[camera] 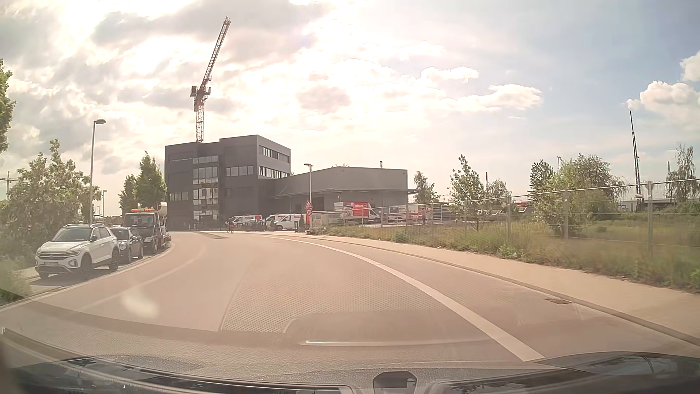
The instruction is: Follow the waypoints while adhering to traffic rules and regulations
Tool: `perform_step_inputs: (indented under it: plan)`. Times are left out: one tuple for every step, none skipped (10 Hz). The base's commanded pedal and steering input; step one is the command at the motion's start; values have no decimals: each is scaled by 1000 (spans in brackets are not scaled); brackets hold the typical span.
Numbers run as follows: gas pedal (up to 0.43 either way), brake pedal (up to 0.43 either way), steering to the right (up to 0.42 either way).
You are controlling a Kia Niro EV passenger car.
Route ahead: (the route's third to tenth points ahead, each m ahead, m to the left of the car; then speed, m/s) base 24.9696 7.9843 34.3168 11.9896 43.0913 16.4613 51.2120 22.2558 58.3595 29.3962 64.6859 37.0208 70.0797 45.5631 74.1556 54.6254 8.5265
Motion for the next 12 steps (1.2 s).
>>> perform_step_inputs:
  plan:
    - [39,0,-54]
    - [39,0,-55]
    - [39,0,-55]
    - [39,0,-55]
    - [39,0,-56]
    - [39,0,-56]
    - [39,0,-57]
    - [39,0,-58]
    - [39,0,-58]
    - [39,0,-58]
    - [47,0,-58]
    - [59,0,-59]
